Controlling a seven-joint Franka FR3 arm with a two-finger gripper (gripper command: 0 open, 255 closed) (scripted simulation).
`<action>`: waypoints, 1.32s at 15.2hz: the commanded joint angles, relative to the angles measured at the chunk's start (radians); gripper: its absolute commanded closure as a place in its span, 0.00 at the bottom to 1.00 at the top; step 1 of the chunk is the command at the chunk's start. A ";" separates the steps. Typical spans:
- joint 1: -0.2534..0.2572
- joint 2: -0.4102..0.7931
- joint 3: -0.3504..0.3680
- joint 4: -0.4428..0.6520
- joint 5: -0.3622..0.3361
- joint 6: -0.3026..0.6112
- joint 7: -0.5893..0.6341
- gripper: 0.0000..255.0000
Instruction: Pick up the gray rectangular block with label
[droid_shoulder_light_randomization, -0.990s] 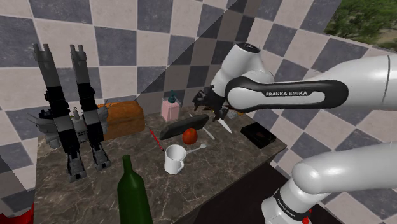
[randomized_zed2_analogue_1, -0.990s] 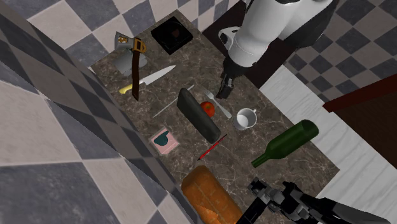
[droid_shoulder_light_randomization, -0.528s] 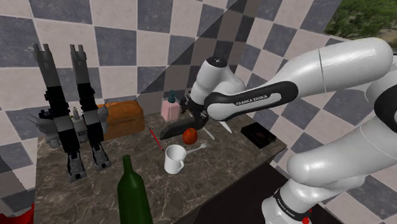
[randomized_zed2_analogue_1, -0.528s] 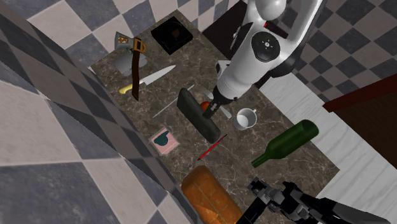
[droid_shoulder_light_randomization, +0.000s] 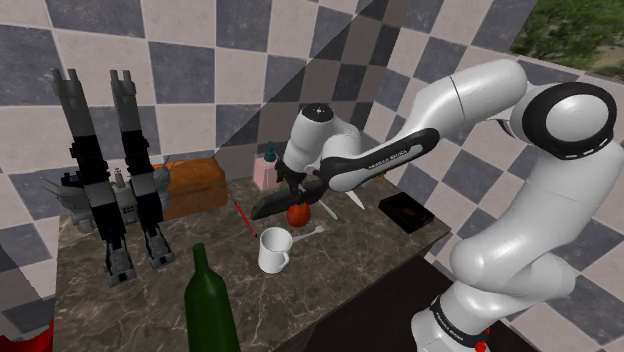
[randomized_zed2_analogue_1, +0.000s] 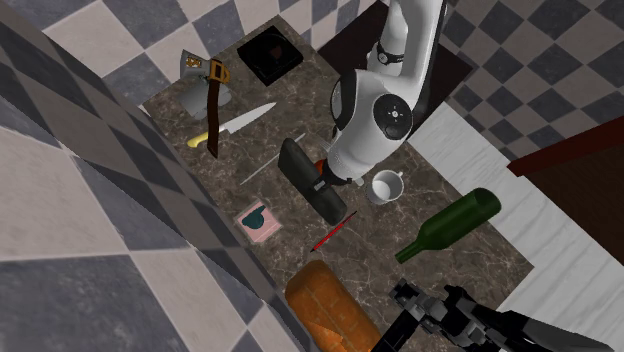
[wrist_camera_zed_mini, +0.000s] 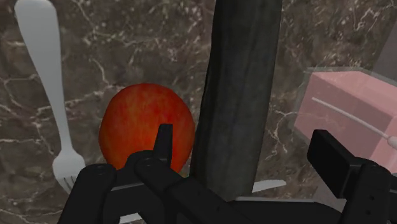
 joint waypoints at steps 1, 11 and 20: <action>0.029 0.031 -0.030 -0.001 -0.051 0.008 0.041 0.00; 0.048 0.050 -0.050 -0.003 -0.082 0.014 0.066 1.00; -0.015 -0.017 0.017 0.004 0.027 -0.007 -0.018 1.00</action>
